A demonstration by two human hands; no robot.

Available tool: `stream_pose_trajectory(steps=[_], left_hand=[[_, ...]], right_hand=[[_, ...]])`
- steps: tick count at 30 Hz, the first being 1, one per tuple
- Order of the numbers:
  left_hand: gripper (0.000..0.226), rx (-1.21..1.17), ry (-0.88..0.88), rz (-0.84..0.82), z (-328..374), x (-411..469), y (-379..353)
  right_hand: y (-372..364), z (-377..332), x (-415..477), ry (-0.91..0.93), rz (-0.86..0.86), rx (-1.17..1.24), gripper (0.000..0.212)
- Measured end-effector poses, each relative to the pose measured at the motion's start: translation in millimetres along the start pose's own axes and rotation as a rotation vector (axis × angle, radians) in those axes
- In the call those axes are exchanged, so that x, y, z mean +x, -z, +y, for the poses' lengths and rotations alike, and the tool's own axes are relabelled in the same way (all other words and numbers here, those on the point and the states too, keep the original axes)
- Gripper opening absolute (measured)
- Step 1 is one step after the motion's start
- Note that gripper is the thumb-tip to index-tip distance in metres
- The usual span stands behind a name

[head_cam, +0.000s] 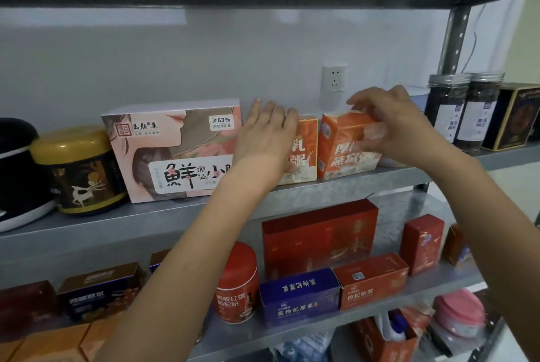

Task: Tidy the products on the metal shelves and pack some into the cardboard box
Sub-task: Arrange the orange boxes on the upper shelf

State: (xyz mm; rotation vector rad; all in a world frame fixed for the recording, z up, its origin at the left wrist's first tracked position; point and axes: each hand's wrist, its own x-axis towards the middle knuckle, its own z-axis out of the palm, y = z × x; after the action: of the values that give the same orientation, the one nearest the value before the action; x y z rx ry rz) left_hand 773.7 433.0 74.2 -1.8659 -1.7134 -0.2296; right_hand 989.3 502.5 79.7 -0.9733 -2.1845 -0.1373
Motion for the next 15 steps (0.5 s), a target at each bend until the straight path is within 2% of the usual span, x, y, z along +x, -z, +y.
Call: stream_pose_trajectory(steps=[3, 5, 8, 10, 13, 15], left_hand=[[0.101, -0.052, -0.038, 0.109, -0.7, -6.3, -6.8], [0.101, -0.142, -0.113, 0.306, 3.1, -13.0, -12.8], [0.092, -0.414, -0.185, 0.498, 24.7, -28.0, -23.4], [0.091, -0.744, -0.154, 0.453, 48.3, -44.8, -27.1], [0.096, -1.272, 0.003, 0.332, 83.8, -70.0, -30.3], [0.086, -1.534, 0.044, 0.281, 99.3, -80.9, -32.9]], right_hand=[[5.7, 0.5, -7.5, 0.092, 0.041, -0.073, 0.071], [7.4, 2.7, -15.2, 0.137, 0.06, -0.056, 0.063], [13.6, 6.4, -36.2, 0.094, 0.146, 0.059, 0.061], [21.1, 10.9, -59.1, 0.03, 0.198, 0.21, 0.062], [24.3, 7.9, -98.7, -0.011, 0.217, 0.526, 0.058], [17.5, 3.0, -120.2, -0.042, 0.199, 0.743, 0.057]])
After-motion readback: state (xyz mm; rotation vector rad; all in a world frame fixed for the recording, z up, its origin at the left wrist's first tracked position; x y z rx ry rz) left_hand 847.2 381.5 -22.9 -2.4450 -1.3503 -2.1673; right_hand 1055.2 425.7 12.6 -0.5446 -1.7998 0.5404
